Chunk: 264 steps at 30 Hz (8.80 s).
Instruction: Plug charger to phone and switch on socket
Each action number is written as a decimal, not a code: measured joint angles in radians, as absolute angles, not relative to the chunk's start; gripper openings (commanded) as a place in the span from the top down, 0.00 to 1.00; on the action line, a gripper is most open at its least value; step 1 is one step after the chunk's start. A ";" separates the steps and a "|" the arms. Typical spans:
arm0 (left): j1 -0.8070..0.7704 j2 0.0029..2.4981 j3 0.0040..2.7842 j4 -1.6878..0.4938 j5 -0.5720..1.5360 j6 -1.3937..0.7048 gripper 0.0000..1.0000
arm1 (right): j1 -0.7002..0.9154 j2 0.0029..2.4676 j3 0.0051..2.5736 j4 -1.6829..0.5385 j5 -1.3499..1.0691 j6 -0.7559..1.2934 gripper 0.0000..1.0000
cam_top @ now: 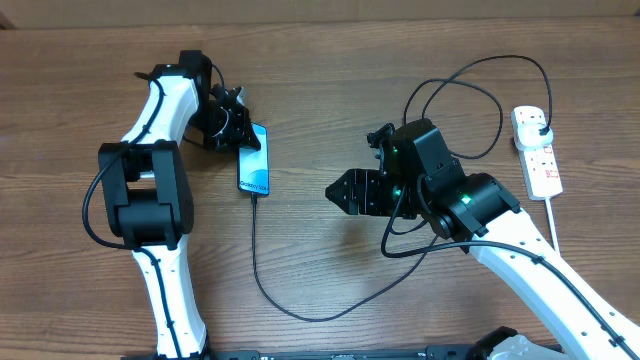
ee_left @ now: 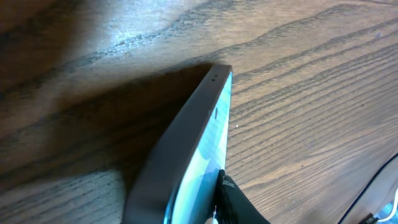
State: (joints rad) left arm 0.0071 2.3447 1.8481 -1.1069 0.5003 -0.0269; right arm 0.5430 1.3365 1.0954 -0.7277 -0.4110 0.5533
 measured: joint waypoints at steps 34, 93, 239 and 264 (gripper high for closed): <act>0.000 2.320 1.821 -1.103 0.372 -0.027 0.49 | 0.543 1.336 1.095 -0.744 -0.411 0.550 0.34; 0.010 1.695 2.264 -1.347 0.276 -0.185 0.00 | -0.293 1.270 1.263 -1.016 -0.420 0.392 0.96; 0.010 1.695 2.264 -1.347 0.277 -0.185 0.00 | -0.727 2.074 1.289 -0.491 -0.692 0.580 0.96; 0.010 1.695 2.264 -1.347 0.277 -0.185 0.00 | -0.522 1.454 1.283 -0.722 -0.699 0.389 0.96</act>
